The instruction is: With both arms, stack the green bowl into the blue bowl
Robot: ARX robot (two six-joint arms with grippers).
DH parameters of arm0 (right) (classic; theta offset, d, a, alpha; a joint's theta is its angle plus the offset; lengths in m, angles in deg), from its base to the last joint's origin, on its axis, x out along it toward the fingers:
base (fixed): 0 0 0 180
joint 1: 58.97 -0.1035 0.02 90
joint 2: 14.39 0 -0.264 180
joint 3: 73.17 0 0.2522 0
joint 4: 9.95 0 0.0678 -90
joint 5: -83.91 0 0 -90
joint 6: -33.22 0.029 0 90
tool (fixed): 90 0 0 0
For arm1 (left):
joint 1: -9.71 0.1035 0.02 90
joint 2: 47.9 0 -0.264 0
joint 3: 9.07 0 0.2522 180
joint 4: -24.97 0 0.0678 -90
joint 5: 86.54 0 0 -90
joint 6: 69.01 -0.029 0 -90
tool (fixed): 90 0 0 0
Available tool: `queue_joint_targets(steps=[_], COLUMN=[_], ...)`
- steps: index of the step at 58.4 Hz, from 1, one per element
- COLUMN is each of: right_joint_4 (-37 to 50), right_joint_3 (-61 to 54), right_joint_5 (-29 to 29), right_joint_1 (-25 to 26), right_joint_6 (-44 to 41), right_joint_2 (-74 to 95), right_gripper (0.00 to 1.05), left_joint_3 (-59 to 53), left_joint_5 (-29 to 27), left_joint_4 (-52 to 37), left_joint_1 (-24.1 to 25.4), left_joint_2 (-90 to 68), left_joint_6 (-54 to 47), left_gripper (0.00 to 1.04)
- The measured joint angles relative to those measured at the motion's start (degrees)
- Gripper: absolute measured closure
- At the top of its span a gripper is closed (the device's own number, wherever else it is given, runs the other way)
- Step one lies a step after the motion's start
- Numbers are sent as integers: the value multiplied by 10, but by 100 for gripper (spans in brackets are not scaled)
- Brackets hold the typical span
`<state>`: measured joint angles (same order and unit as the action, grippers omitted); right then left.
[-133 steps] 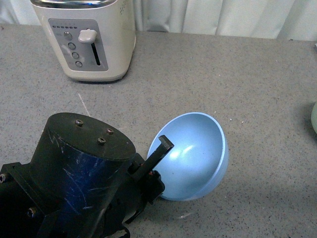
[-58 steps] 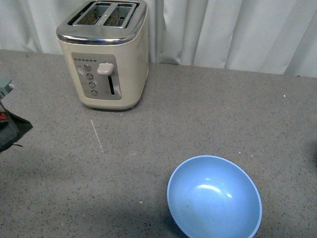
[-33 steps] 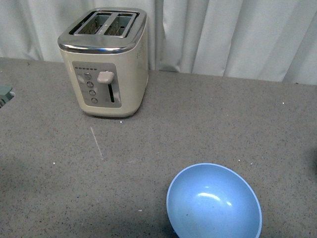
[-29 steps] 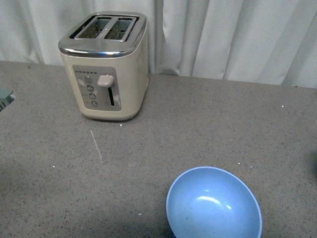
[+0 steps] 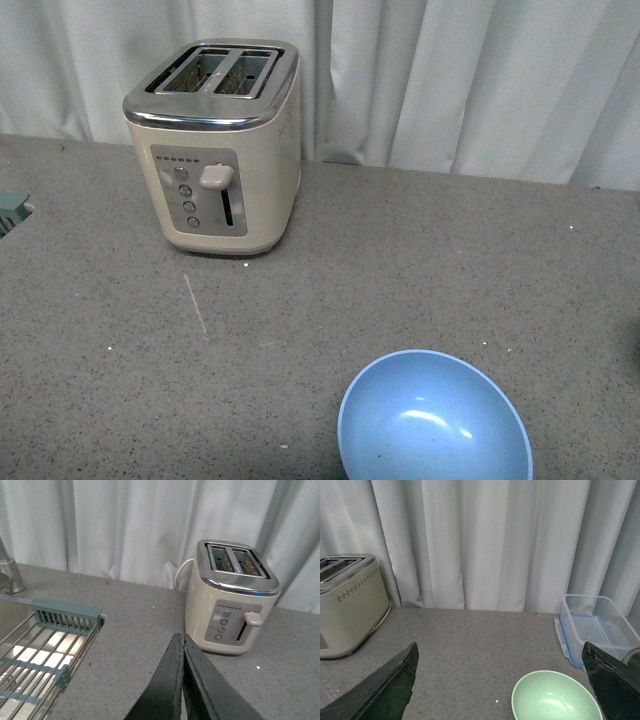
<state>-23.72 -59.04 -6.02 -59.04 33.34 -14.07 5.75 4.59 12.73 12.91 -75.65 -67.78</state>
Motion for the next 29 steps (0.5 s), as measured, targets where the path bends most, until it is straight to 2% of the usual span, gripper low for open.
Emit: queue_joint_targets(steps=[3,7,10,29], right_joint_4=[0,0,0,0], right_joint_3=[0,0,0,0], right_joint_5=[0,0,-1,-1], right_joint_1=[0,0,0,0], right_joint_6=[0,0,0,0], right_joint_2=[-1,-1,-1,-1], right_gripper=[9,9,9,9], left_joint_3=[0,0,0,0], left_joint_5=[-8,-10,-10,-11], left_joint_4=[63,207,247,260], left_joint_1=[-20,-30,-30,-30], left_joint_2=[63,203,251,275], left_joint_6=[-2,-6,-7,-8], left_gripper=[101,101,101,101])
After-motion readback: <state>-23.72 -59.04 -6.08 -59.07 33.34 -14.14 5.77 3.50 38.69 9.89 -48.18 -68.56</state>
